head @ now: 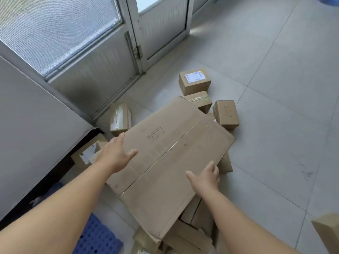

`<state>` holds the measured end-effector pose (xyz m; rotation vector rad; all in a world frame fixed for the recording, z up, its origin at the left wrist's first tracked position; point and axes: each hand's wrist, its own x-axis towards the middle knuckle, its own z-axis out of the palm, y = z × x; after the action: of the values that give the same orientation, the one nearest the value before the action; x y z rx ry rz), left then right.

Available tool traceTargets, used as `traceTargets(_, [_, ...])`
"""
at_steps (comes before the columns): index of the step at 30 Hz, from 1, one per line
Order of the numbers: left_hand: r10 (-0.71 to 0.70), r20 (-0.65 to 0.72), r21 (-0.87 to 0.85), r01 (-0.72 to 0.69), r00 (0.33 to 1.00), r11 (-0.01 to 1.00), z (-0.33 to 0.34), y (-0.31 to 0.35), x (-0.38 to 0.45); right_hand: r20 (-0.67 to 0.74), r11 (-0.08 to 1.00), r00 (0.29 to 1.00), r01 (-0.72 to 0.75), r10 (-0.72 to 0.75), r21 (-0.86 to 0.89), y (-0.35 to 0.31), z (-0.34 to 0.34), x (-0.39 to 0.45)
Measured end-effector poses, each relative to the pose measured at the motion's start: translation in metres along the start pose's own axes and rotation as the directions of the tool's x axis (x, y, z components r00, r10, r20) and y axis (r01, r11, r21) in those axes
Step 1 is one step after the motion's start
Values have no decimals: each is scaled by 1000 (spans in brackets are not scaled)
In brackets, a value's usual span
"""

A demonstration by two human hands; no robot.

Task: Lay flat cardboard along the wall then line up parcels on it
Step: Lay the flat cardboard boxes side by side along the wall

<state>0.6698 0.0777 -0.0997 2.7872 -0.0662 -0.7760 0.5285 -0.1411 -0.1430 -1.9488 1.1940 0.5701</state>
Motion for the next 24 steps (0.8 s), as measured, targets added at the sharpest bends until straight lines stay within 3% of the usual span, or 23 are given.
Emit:
traceTargets(4, [-25, -12, 49, 25, 1000, 998, 29, -4, 50, -11, 990, 993, -113, 114, 85, 14, 25, 37])
traceTargets(14, [-116, -44, 127, 121, 992, 984, 59, 5, 114, -38, 940, 984, -157, 176, 302, 29, 50, 86])
traceTargets(18, [-138, 1, 139, 136, 990, 981, 59, 7, 114, -46, 852, 931, -311, 362, 422, 29, 51, 99])
traceTargets(20, [-143, 15, 93, 141, 990, 986, 58, 4, 110, -32, 818, 899, -383, 438, 428, 30, 49, 100])
traceTargets(24, [-177, 99, -182, 193, 979, 964, 63, -9, 100, -41, 819, 876, -431, 480, 378, 33, 51, 95])
